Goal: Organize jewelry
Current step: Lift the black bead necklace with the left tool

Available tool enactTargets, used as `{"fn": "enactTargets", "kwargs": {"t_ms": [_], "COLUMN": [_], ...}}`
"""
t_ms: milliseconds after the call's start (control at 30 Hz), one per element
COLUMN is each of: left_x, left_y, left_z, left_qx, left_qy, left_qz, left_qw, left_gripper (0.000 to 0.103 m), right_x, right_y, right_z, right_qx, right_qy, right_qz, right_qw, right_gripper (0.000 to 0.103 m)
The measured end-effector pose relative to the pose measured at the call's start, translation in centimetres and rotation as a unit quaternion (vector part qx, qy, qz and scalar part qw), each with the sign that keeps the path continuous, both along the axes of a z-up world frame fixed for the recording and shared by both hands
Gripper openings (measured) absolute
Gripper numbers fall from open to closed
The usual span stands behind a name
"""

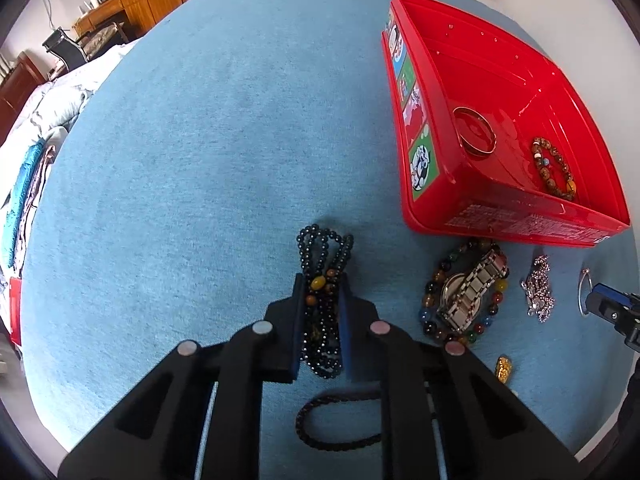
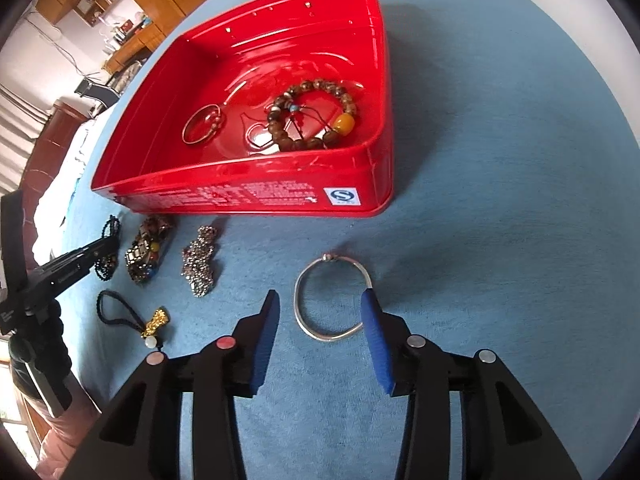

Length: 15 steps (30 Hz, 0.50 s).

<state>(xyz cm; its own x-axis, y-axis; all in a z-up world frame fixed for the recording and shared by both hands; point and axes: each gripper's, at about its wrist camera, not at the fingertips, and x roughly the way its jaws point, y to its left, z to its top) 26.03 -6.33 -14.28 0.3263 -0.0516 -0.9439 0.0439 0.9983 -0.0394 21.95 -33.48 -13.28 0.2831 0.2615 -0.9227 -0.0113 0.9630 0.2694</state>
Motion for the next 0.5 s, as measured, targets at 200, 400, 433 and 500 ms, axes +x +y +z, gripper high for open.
{"fn": "enactTargets", "kwargs": {"t_ms": [200, 400, 433, 500], "left_x": [0.4, 0.5, 0.5, 0.6], "left_y": [0.5, 0.6, 0.5, 0.6], "left_z": [-0.1, -0.1, -0.1, -0.2], "left_qx": [-0.001, -0.005, -0.005, -0.007], "left_qy": [0.006, 0.006, 0.006, 0.007], "left_qz": [0.008, 0.008, 0.008, 0.008], "left_qw": [1.0, 0.9999, 0.9999, 0.9999], "left_gripper": [0.013, 0.013, 0.013, 0.013], "right_x": [0.4, 1.0, 1.1, 1.1], "right_y": [-0.2, 0.5, 0.8, 1.3], "right_z": [0.7, -0.5, -0.6, -0.7], "right_qx": [-0.025, -0.043, -0.047, -0.058], "right_qy": [-0.012, 0.007, 0.005, 0.003], "right_qz": [-0.006, 0.003, 0.006, 0.01], "right_qw": [1.0, 0.999, 0.999, 0.998], "right_gripper": [0.043, 0.06, 0.063, 0.065]}}
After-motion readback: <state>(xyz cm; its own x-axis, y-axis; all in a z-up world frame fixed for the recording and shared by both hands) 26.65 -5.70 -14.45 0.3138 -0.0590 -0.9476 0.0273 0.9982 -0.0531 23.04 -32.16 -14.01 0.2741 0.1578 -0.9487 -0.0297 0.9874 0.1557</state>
